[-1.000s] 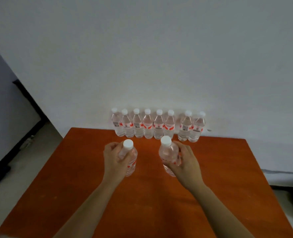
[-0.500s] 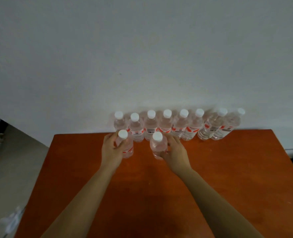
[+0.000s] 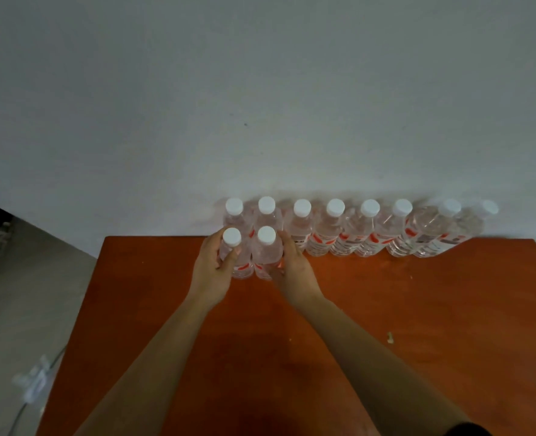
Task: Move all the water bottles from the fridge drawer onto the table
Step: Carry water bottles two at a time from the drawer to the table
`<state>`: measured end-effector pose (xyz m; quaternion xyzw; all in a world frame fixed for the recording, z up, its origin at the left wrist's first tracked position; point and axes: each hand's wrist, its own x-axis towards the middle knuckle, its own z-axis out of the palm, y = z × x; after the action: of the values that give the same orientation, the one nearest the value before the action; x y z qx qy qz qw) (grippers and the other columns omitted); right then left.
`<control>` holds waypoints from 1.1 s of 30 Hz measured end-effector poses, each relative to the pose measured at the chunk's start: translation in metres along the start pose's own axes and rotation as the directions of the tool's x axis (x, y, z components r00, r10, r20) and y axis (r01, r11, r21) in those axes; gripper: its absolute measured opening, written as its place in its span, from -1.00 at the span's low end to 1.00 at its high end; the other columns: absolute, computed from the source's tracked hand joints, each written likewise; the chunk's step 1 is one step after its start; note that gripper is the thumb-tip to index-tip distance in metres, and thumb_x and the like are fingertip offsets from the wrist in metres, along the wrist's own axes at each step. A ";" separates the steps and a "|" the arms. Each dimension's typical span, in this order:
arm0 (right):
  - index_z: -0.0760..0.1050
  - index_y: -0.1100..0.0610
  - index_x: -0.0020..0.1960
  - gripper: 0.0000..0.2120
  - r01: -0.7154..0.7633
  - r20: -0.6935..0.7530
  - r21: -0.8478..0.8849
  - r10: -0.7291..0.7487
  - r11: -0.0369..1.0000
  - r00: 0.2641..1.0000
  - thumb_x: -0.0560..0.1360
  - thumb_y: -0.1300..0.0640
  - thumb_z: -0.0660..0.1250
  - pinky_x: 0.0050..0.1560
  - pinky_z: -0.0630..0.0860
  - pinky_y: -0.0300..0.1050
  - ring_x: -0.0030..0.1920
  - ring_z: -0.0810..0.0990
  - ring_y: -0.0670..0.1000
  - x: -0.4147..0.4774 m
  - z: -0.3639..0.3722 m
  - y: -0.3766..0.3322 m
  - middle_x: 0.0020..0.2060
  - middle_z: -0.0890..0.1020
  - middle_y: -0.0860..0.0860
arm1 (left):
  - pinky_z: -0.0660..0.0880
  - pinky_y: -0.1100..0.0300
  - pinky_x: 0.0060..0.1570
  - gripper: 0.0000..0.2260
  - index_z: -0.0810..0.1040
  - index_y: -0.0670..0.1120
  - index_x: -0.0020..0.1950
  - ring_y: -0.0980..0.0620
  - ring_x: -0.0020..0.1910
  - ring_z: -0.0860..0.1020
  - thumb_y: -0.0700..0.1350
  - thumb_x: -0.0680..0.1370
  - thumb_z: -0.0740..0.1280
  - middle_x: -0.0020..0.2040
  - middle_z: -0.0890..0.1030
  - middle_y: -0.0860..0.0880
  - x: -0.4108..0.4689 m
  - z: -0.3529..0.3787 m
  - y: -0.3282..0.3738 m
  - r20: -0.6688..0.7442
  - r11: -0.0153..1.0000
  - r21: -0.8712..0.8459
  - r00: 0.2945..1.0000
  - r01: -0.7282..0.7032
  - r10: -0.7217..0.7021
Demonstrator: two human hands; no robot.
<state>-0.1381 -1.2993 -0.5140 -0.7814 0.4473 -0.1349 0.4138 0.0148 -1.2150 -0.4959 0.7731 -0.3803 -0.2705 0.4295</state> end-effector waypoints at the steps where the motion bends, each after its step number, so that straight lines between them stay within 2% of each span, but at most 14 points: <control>1: 0.06 0.00 0.59 -0.20 0.003 0.005 0.001 -0.003 1.000 1.000 0.51 0.18 0.45 0.35 0.47 0.10 0.44 0.42 0.10 0.000 0.000 0.000 0.53 0.31 0.02 | 0.37 0.15 0.19 -0.60 0.35 0.10 0.46 0.12 0.36 0.38 0.07 0.62 0.25 0.43 0.41 0.09 0.000 0.000 -0.002 0.006 1.000 -0.001 1.000 0.007 -0.007; 4: -0.03 -0.02 0.61 -0.11 0.015 0.045 -0.016 -0.014 1.000 0.999 0.49 0.07 0.47 0.39 0.43 0.17 0.51 0.31 0.09 -0.007 -0.006 0.003 0.57 0.23 -0.01 | 0.43 0.04 0.28 -0.56 0.31 0.11 0.49 0.12 0.36 0.40 0.07 0.62 0.26 0.44 0.42 0.09 -0.003 0.002 0.001 0.013 0.999 -0.033 1.000 0.025 -0.025; 6: -0.07 -0.03 0.62 -0.10 0.034 0.055 -0.045 -0.031 0.998 0.998 0.50 0.02 0.46 0.39 0.41 0.05 0.51 0.30 0.09 -0.016 -0.014 0.003 0.59 0.17 -0.01 | 0.39 -0.04 0.35 -0.52 0.24 0.17 0.52 0.11 0.41 0.36 0.12 0.61 0.26 0.48 0.38 0.12 -0.009 0.003 0.006 0.004 0.999 -0.034 1.000 0.018 -0.018; 8: -0.03 -0.02 0.61 -0.21 0.076 0.007 -0.106 -0.076 0.992 0.997 0.56 0.03 0.38 0.25 0.41 -0.15 0.46 0.38 0.07 -0.027 -0.029 0.001 0.58 0.17 0.00 | 0.29 -0.02 0.39 -0.49 0.15 0.17 0.55 0.12 0.46 0.25 0.10 0.63 0.24 0.54 0.27 0.10 -0.016 0.005 0.013 -0.036 0.999 0.035 0.999 -0.031 0.032; 10: 0.04 -0.03 0.60 -0.41 0.135 -0.085 -0.162 -0.150 0.978 0.985 0.65 -0.01 0.21 0.14 0.41 -0.23 0.42 0.42 0.04 -0.037 -0.049 0.000 0.57 0.18 0.01 | 0.22 -0.05 0.41 -0.48 0.07 0.12 0.58 0.04 0.53 0.17 0.12 0.66 0.14 0.58 0.18 0.04 -0.023 0.006 0.024 -0.119 0.975 0.196 0.985 -0.102 0.127; 12: 0.10 -0.05 0.59 -0.52 0.142 -0.194 -0.204 -0.183 0.969 0.964 0.70 -0.08 0.07 0.17 0.44 -0.15 0.45 0.38 0.04 -0.046 -0.074 0.000 0.57 0.18 0.02 | 0.19 -0.08 0.42 -0.49 0.10 0.05 0.59 -0.10 0.56 0.14 0.18 0.66 0.03 0.59 0.16 -0.05 -0.029 0.006 0.039 -0.174 0.921 0.346 0.953 -0.177 0.249; 14: 0.16 -0.03 0.58 -0.52 0.117 -0.307 -0.266 -0.199 0.957 0.931 0.70 -0.12 0.04 0.34 0.38 0.05 0.53 0.24 0.11 -0.054 -0.100 0.004 0.58 0.17 0.07 | 0.18 -0.14 0.46 -0.48 0.17 -0.02 0.57 -0.17 0.57 0.12 0.17 0.66 -0.03 0.59 0.16 -0.14 -0.034 0.010 0.058 -0.154 0.848 0.470 0.923 -0.244 0.351; 16: 0.17 -0.02 0.58 -0.50 0.081 -0.388 -0.340 -0.218 0.937 0.896 0.69 -0.16 0.02 0.47 0.24 0.18 0.58 0.11 0.15 -0.067 -0.130 0.010 0.60 0.12 0.09 | 0.12 -0.19 0.49 -0.47 0.18 -0.03 0.57 -0.18 0.58 0.06 0.18 0.66 -0.07 0.60 0.11 -0.16 -0.042 0.017 0.086 -0.106 0.772 0.577 0.913 -0.266 0.394; 18: 0.13 -0.04 0.59 -0.47 0.031 -0.448 -0.394 -0.221 0.919 0.866 0.67 -0.21 -0.02 0.54 0.06 0.18 0.61 -0.01 0.12 -0.084 -0.160 0.017 0.61 0.04 0.06 | 0.06 -0.21 0.50 -0.45 0.16 -0.01 0.58 -0.17 0.59 0.00 0.21 0.65 -0.10 0.61 0.07 -0.15 -0.056 0.028 0.118 -0.065 0.713 0.636 0.901 -0.293 0.428; 20: 0.08 -0.06 0.60 -0.44 -0.014 -0.511 -0.449 -0.244 0.894 0.825 0.67 -0.24 -0.06 0.58 -0.06 0.16 0.61 -0.11 0.10 -0.108 -0.191 0.024 0.62 -0.02 0.06 | 0.01 -0.23 0.51 -0.42 0.12 0.00 0.59 -0.15 0.59 -0.05 0.24 0.64 -0.15 0.62 0.02 -0.14 -0.073 0.043 0.149 -0.024 0.675 0.657 0.886 -0.336 0.464; 24: -0.04 -0.05 0.63 -0.39 -0.128 -0.611 -0.534 -0.277 0.836 0.741 0.66 -0.23 0.01 0.58 -0.17 0.18 0.61 -0.21 0.13 -0.171 -0.251 0.047 0.62 -0.13 0.10 | -0.09 -0.22 0.52 -0.38 0.05 0.03 0.60 -0.13 0.60 -0.12 0.29 0.62 -0.21 0.62 -0.05 -0.13 -0.118 0.086 0.209 0.000 0.604 0.694 0.839 -0.392 0.544; 29: -0.11 -0.04 0.63 -0.34 -0.278 -0.707 -0.536 -0.244 0.797 0.664 0.64 -0.27 -0.01 0.55 -0.08 0.29 0.60 -0.22 0.19 -0.268 -0.322 0.098 0.61 -0.17 0.14 | -0.13 -0.22 0.52 -0.38 -0.03 0.05 0.62 -0.10 0.59 -0.20 0.31 0.62 -0.17 0.62 -0.14 -0.11 -0.189 0.161 0.274 0.064 0.569 0.666 0.797 -0.482 0.601; 33: -0.01 0.00 0.63 -0.34 -0.386 -0.800 -0.452 -0.174 0.804 0.574 0.63 -0.28 0.00 0.54 -0.04 0.32 0.60 -0.18 0.20 -0.352 -0.377 0.147 0.62 -0.12 0.15 | -0.13 -0.24 0.52 -0.40 -0.05 0.06 0.62 -0.08 0.58 -0.24 0.29 0.63 -0.15 0.62 -0.17 -0.11 -0.246 0.230 0.319 0.154 0.537 0.585 0.733 -0.607 0.662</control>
<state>-0.6413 -1.2504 -0.3365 -0.6874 0.6524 -0.3060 -0.0908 -0.4085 -1.2278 -0.3073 0.6866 -0.6802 0.0725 0.2461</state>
